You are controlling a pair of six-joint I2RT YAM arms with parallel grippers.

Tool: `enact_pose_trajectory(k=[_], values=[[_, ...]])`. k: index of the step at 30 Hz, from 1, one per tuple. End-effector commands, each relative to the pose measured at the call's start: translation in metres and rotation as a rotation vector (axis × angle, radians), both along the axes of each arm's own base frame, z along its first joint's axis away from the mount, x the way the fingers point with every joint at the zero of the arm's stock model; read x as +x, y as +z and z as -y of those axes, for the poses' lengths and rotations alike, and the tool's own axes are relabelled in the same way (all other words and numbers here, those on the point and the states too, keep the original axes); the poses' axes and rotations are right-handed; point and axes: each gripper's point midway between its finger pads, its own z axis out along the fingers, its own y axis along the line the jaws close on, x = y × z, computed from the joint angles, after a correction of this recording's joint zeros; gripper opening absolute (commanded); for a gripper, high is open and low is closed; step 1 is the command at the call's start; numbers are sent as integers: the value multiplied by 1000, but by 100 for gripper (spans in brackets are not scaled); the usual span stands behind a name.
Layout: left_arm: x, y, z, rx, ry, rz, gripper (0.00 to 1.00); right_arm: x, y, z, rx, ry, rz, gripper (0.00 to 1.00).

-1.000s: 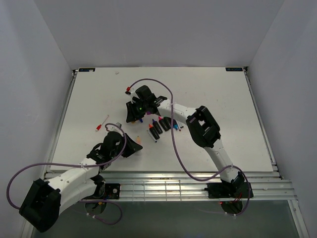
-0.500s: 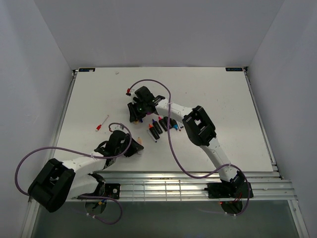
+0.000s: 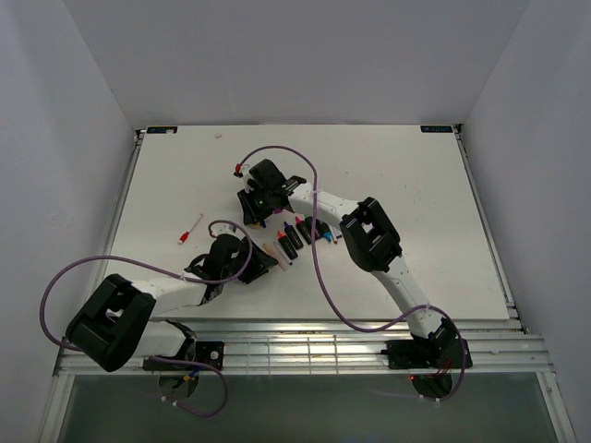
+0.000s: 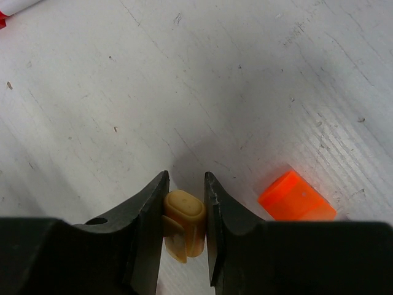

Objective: Open the pen caps

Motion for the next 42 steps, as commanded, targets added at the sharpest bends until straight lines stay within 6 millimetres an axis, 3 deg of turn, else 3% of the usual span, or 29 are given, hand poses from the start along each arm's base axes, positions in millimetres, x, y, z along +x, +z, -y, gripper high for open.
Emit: enact_pose_trajectory(k=[1, 3, 8, 9, 14, 16, 18, 19, 21, 23, 24, 25, 26, 27, 28, 30, 31, 34, 36, 37, 38, 39, 40, 41, 42], values=[[-11, -16, -12, 46, 23, -44, 58, 5, -1, -1, -19, 7, 24, 34], [-13, -17, -14, 47, 27, -47, 59, 4, 1, -2, -13, 13, 23, 36], [-12, -11, -26, 108, 63, -52, 62, 6, 17, -3, 9, 23, 47, 53], [-2, -2, -29, 132, 89, -23, 63, 6, 19, -4, 12, 25, 51, 55], [8, 23, -50, 248, 140, 16, 66, 10, 42, -8, 42, 35, 90, 63], [20, 46, -57, 265, 181, 74, 67, 12, 53, -9, 60, 40, 105, 65], [22, 55, -65, 307, 196, 83, 67, 14, 74, -11, 85, 42, 134, 66], [30, 69, -70, 318, 227, 112, 68, 16, 91, -9, 104, 36, 158, 67], [31, 75, -79, 357, 248, 104, 68, 16, 107, -7, 120, 34, 176, 68], [36, 83, -94, 388, 300, 90, 69, 17, 136, -1, 156, 26, 206, 69], [38, 84, -99, 392, 315, 81, 69, 16, 138, 4, 151, 16, 205, 70], [42, 85, -113, 395, 362, 61, 69, 21, 157, 14, 168, -21, 221, 70], [42, 86, -119, 390, 376, 41, 68, 23, 160, 22, 166, -42, 217, 70], [44, 86, -126, 388, 397, 29, 68, 21, 151, 33, 143, -64, 195, 70], [47, 86, -141, 389, 447, 12, 67, 33, 165, 53, 132, -136, 226, 70], [52, 91, -153, 396, 479, 5, 66, 38, 162, 79, 91, -211, 235, 70], [56, 94, -163, 413, 496, 4, 66, 37, 156, 101, 53, -254, 233, 70], [71, 102, -178, 459, 525, -5, 66, 26, 147, 127, 39, -265, 219, 70], [78, 100, -186, 497, 548, -46, 66, 20, 145, 134, 43, -269, 216, 70], [80, 98, -193, 499, 574, -71, 66, 13, 153, 135, 69, -260, 217, 70], [79, 94, -197, 492, 600, -108, 66, 4, 141, 138, 64, -250, 188, 70], [81, 88, -203, 489, 628, -146, 66, -2, 141, 137, 84, -250, 173, 70], [80, 84, -206, 481, 653, -175, 66, -7, 152, 134, 134, -233, 181, 70], [76, 79, -209, 456, 701, -218, 66, -16, 139, 138, 130, -227, 152, 70], [75, 75, -211, 441, 728, -242, 68, -21, 141, 138, 148, -225, 147, 70]])
